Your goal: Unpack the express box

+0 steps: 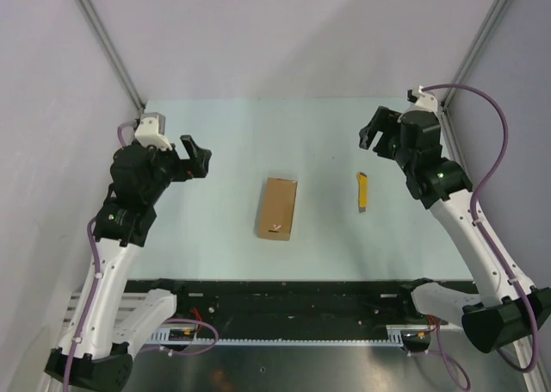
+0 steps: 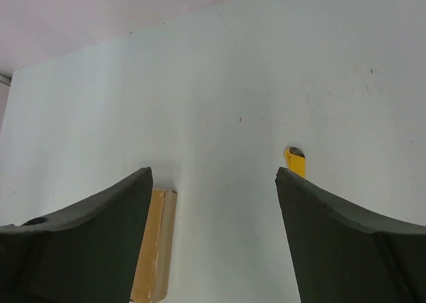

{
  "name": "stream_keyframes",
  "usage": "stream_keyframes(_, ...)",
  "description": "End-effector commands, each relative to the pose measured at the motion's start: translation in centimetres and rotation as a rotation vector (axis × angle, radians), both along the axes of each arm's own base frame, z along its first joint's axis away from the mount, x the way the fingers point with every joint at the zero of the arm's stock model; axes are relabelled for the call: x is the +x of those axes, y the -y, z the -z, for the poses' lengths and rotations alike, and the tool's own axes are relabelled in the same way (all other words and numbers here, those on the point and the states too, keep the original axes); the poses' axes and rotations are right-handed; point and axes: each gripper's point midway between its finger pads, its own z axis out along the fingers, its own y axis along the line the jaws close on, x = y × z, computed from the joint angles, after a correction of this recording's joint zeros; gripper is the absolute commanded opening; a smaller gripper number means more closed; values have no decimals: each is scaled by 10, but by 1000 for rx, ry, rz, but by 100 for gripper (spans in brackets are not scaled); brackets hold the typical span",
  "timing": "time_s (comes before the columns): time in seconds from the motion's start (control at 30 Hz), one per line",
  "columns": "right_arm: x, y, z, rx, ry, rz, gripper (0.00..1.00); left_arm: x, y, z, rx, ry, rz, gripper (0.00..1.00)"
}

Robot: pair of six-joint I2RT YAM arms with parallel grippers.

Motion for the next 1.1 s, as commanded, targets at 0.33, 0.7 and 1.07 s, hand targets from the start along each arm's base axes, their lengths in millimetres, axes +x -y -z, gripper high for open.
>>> stream_keyframes(0.33,-16,-65,6,-22,-13,-292,82,-2,4,12,2,-7,22,100)
stream_keyframes(0.7,-63,-171,67,-236,-98,-539,79,-18,43,109,-215,-342,123,100)
stream_keyframes(1.07,-78,-200,169,-196,-362,-469,59,-34,74,176,-330,-570,221,99)
